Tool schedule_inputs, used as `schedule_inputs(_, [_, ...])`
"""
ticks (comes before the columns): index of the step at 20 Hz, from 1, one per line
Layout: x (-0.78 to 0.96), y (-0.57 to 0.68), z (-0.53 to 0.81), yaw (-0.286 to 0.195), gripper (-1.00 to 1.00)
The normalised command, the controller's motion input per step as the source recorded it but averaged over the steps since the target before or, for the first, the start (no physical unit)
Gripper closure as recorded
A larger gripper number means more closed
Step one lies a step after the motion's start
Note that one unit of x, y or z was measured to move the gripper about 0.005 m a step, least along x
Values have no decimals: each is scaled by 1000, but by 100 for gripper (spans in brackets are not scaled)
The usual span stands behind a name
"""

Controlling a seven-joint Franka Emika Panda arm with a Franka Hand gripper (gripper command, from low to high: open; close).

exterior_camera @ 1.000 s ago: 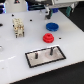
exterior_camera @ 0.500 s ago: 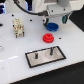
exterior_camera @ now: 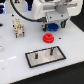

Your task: Insert the blue gear onto the right peg, followed by the red gear

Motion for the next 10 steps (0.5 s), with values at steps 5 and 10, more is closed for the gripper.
schedule_inputs(5, [-154,2,-39,0,100])
schedule_inputs(10, [-184,29,-52,0,100])
